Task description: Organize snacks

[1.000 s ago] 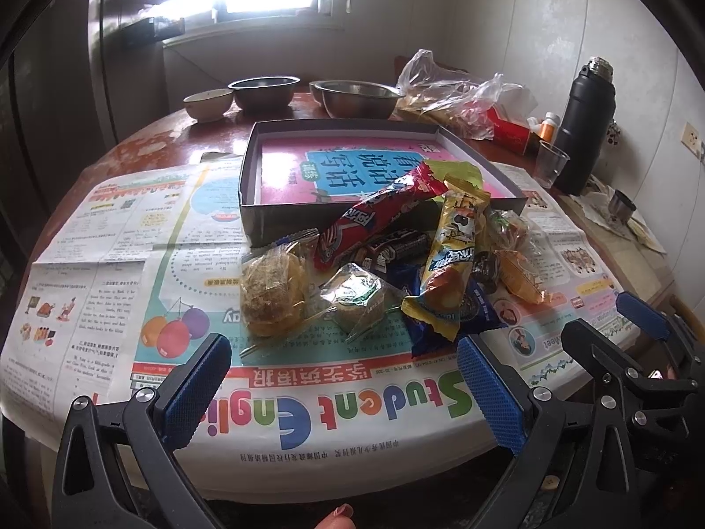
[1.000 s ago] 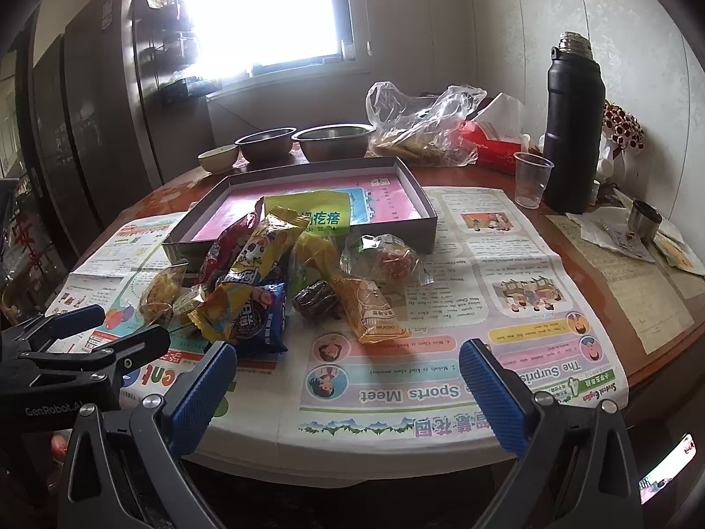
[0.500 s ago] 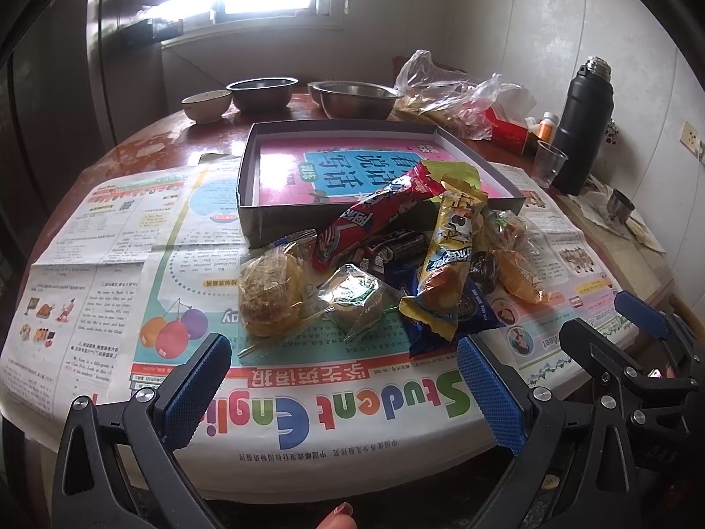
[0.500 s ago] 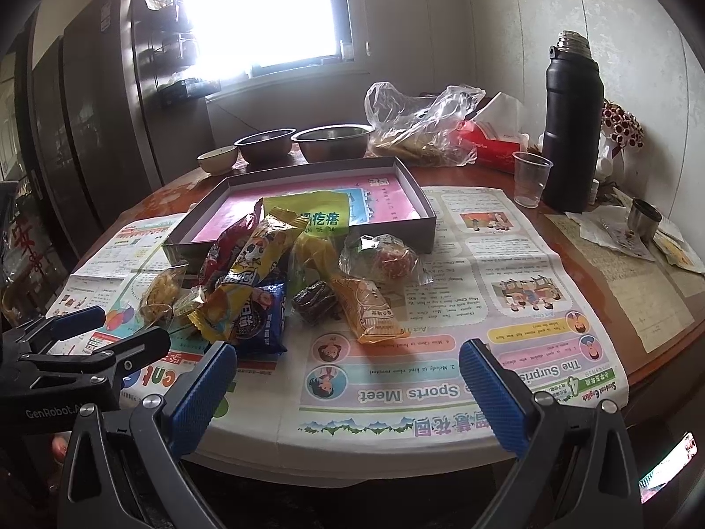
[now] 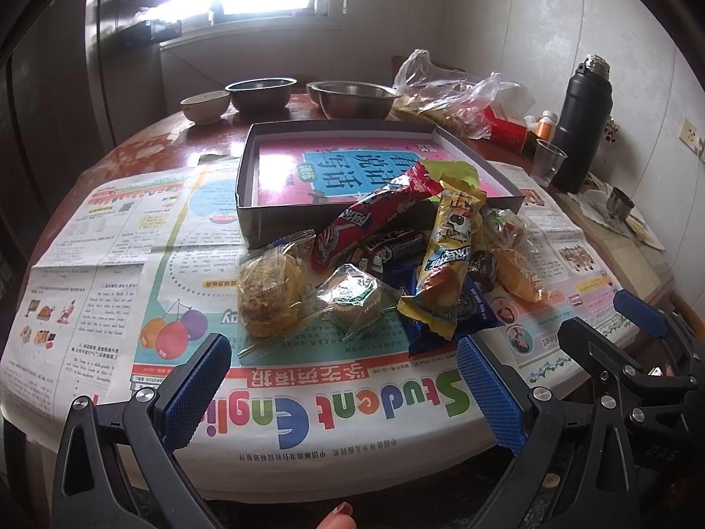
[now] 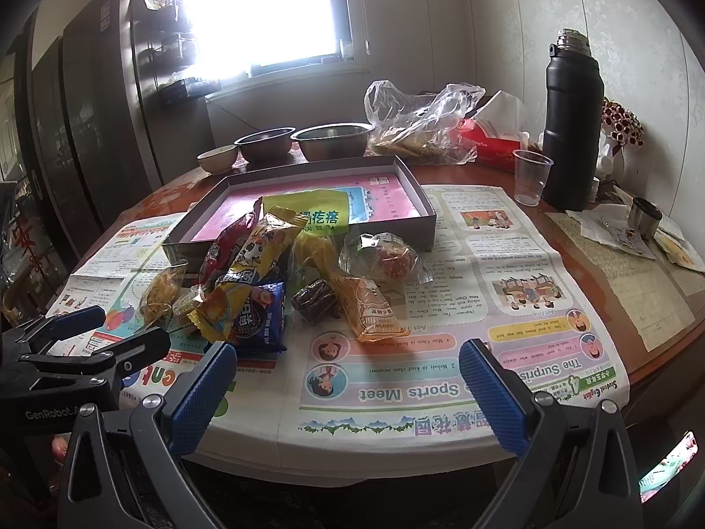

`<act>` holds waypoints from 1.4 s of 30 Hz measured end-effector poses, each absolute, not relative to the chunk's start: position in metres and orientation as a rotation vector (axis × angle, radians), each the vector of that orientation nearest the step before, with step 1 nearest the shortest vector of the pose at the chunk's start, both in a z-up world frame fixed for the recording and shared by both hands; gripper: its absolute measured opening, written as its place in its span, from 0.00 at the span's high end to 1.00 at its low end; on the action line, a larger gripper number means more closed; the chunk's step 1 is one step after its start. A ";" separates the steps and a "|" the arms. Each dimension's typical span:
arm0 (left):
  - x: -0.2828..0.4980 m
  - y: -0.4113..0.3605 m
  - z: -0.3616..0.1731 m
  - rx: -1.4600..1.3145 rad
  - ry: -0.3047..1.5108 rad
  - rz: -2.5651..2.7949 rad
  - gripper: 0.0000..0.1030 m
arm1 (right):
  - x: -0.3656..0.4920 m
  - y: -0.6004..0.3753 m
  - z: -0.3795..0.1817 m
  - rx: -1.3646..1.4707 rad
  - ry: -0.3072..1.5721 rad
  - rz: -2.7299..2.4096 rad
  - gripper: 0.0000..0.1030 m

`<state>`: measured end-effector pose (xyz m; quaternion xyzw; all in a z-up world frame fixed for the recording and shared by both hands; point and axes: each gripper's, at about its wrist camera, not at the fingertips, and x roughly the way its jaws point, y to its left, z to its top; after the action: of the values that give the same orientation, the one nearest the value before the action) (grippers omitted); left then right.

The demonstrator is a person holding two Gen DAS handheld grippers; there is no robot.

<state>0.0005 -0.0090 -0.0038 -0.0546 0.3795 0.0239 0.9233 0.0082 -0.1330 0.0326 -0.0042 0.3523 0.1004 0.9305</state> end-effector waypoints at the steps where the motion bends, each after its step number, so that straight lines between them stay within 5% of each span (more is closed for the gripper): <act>1: 0.000 -0.009 -0.004 -0.113 0.779 0.049 0.01 | 0.008 -0.133 0.033 -0.008 0.722 0.206 0.01; 42: 0.048 0.069 -0.024 -0.262 0.893 0.139 0.01 | 0.054 -0.149 0.013 0.039 0.785 0.206 0.06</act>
<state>0.0478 0.0692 -0.0243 -0.1264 0.4301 0.0671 0.8914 0.0537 -0.1491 0.0133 0.0188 0.3818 0.1000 0.9186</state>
